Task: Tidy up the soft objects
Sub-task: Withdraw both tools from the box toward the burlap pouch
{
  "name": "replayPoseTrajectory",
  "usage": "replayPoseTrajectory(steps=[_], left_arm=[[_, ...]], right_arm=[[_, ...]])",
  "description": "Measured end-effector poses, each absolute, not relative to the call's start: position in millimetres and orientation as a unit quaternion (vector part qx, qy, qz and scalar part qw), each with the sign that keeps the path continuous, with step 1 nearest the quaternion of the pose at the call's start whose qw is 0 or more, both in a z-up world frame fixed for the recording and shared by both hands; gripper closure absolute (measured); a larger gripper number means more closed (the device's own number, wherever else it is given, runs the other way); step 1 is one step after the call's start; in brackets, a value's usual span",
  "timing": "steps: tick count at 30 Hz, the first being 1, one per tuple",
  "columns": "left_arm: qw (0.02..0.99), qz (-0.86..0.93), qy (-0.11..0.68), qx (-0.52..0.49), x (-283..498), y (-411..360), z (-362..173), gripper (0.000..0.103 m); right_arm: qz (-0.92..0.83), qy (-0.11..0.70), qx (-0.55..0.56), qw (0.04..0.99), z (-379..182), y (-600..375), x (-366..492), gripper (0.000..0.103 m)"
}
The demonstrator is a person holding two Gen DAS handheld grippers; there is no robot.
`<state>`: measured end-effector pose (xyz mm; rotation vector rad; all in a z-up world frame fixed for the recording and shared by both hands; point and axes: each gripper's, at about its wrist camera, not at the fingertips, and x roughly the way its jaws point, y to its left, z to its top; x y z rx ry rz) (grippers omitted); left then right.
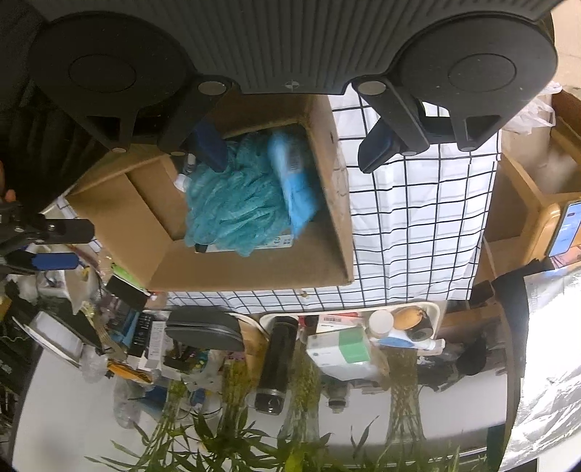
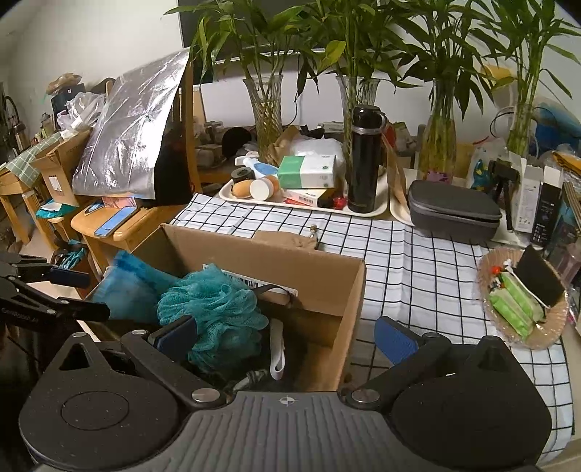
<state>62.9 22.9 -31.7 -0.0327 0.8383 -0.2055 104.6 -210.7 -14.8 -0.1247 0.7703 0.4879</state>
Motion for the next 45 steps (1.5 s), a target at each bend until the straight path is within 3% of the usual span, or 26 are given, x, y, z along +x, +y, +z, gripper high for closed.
replayPoseTrajectory(steps=[45], left_arm=[[0.899,-0.134,0.415,0.019,116,40,-25,0.024]], right_arm=[[0.251,0.429,-0.069,0.865,-28,-209,161,0.000]])
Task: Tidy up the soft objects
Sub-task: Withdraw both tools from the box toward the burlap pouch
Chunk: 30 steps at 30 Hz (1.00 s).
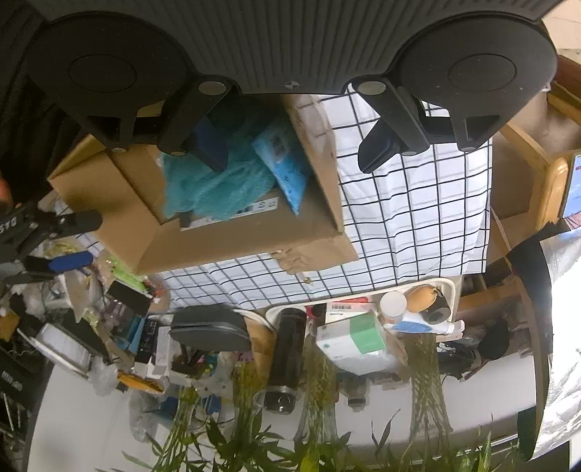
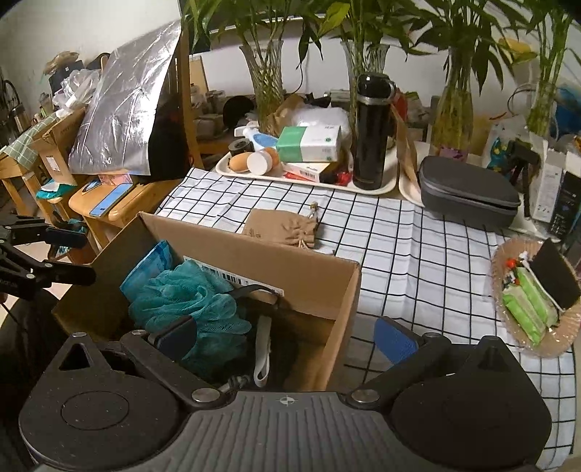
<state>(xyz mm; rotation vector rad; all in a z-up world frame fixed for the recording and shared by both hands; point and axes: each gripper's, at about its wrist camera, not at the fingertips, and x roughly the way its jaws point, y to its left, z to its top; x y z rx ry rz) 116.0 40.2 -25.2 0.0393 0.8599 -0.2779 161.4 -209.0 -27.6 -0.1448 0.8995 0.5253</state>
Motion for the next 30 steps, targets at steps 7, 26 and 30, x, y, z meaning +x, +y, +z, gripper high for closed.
replayPoseTrajectory(steps=[7,26,30], left_arm=[[0.894,-0.146,0.423,0.029,135,46,-24,0.024],[0.898,-0.161,0.409,0.025,201,56,-25,0.024],[0.902,-0.168,0.396,0.028,217,61,-30,0.024]], right_arm=[[0.247,0.433,-0.082,0.863,-25,-211,185,0.000],[0.259,0.439,-0.056,0.858,-38,-213,246,0.000],[0.263,0.440,-0.044,0.858,-46,-211,261,0.000]])
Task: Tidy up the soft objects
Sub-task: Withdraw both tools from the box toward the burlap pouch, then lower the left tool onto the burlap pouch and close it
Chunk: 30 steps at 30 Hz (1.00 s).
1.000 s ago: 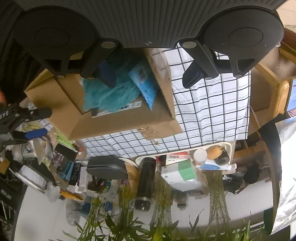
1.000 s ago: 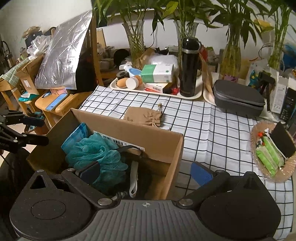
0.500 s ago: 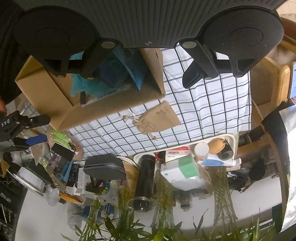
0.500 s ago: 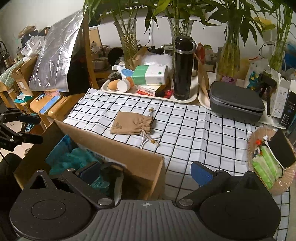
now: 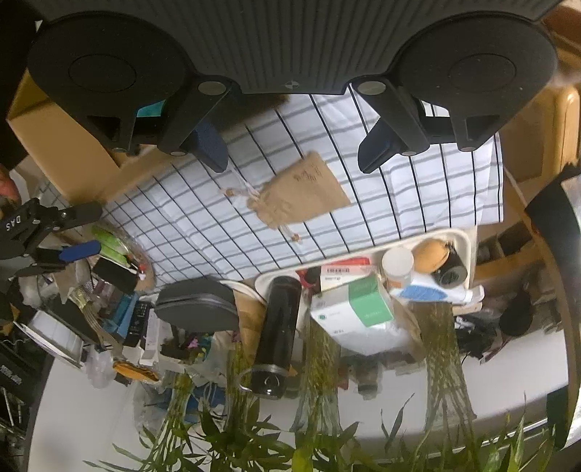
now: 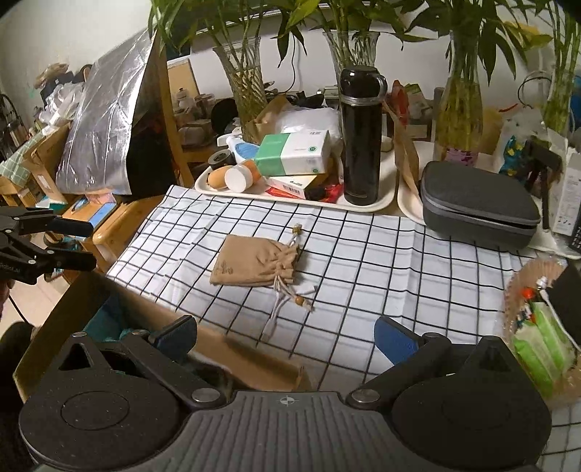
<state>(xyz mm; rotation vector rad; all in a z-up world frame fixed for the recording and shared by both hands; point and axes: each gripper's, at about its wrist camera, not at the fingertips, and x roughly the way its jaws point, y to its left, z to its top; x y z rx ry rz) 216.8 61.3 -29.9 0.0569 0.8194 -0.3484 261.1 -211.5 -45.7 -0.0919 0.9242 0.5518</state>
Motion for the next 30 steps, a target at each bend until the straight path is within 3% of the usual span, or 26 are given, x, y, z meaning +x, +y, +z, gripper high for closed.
replayPoseTrajectory(steps=[15,30], left_arm=[[0.908,-0.216,0.358,0.019,284,74,-75,0.024],[0.878,-0.222,0.424,0.006,329,67,-153,0.025]], right_arm=[[0.274,0.458,0.020,0.846,-90,-215,320,0.000],[0.273,0.458,0.028,0.845,-116,-221,360,0.000]])
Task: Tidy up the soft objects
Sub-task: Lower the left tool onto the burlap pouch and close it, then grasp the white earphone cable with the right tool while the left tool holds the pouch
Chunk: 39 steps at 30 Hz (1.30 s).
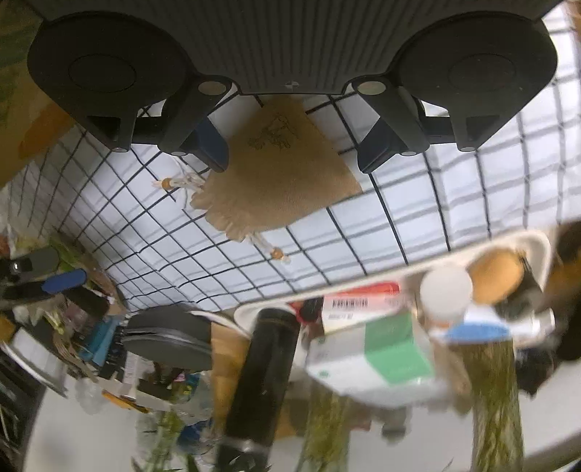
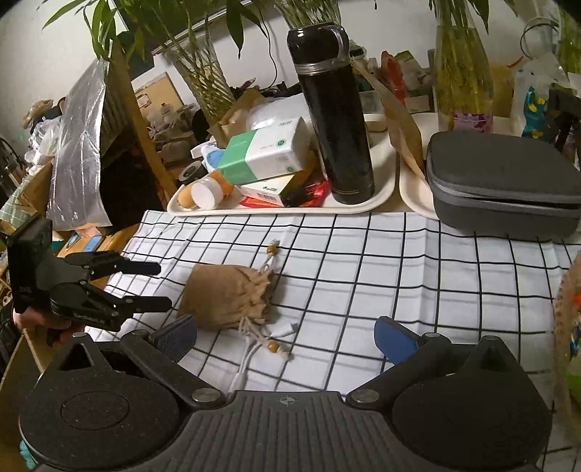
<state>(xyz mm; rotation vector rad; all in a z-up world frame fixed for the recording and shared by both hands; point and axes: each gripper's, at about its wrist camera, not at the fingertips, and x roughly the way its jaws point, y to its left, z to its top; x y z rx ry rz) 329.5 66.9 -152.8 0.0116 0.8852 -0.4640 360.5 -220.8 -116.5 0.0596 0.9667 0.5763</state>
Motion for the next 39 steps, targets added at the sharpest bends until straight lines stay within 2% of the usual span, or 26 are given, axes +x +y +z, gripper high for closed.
replayPoseTrajectory(steps=[3,5,6,8,9,10,11,12,15,22,26,28,32,39], left_arm=[[0.866,-0.230,0.444,-0.026,335,67,-165,0.026],[0.862,-0.230,0.451,-0.030,336,64,-171,0.034],[0.862,-0.228,0.452,-0.027,337,62,-172,0.042],[0.866,-0.216,0.451,-0.022,338,59,-175,0.049],[0.866,-0.213,0.451,-0.024,338,60,-176,0.056],[0.868,-0.208,0.450,-0.026,339,59,-177,0.069],[0.870,-0.201,0.451,-0.023,339,59,-177,0.074],[0.871,-0.193,0.451,-0.018,339,59,-178,0.086],[0.876,-0.179,0.448,-0.004,338,59,-178,0.098],[0.894,-0.147,0.423,0.014,333,59,-170,0.101],[0.911,-0.119,0.394,-0.018,331,74,-155,0.101],[0.918,-0.101,0.382,-0.026,331,79,-149,0.101],[0.927,-0.071,0.367,-0.023,331,86,-144,0.101],[0.932,-0.042,0.358,-0.022,330,90,-141,0.101]], right_arm=[[0.274,0.459,0.020,0.845,-122,-218,366,0.000],[0.276,0.458,0.009,0.845,-126,-214,368,0.000],[0.280,0.457,0.004,0.844,-127,-212,369,0.000],[0.288,0.455,-0.005,0.843,-130,-207,371,0.000],[0.294,0.454,-0.012,0.841,-131,-205,372,0.000],[0.301,0.453,-0.019,0.839,-133,-202,372,0.000],[0.307,0.452,-0.025,0.837,-134,-199,372,0.000],[0.314,0.453,-0.032,0.834,-136,-197,372,0.000],[0.331,0.460,-0.045,0.823,-142,-189,374,0.000],[0.348,0.481,-0.067,0.802,-154,-178,382,0.001],[0.362,0.492,-0.072,0.789,-161,-173,385,0.003],[0.368,0.498,-0.079,0.781,-165,-170,387,0.010],[0.385,0.524,-0.084,0.755,-179,-164,391,0.015],[0.416,0.547,-0.110,0.718,-202,-146,391,0.030]])
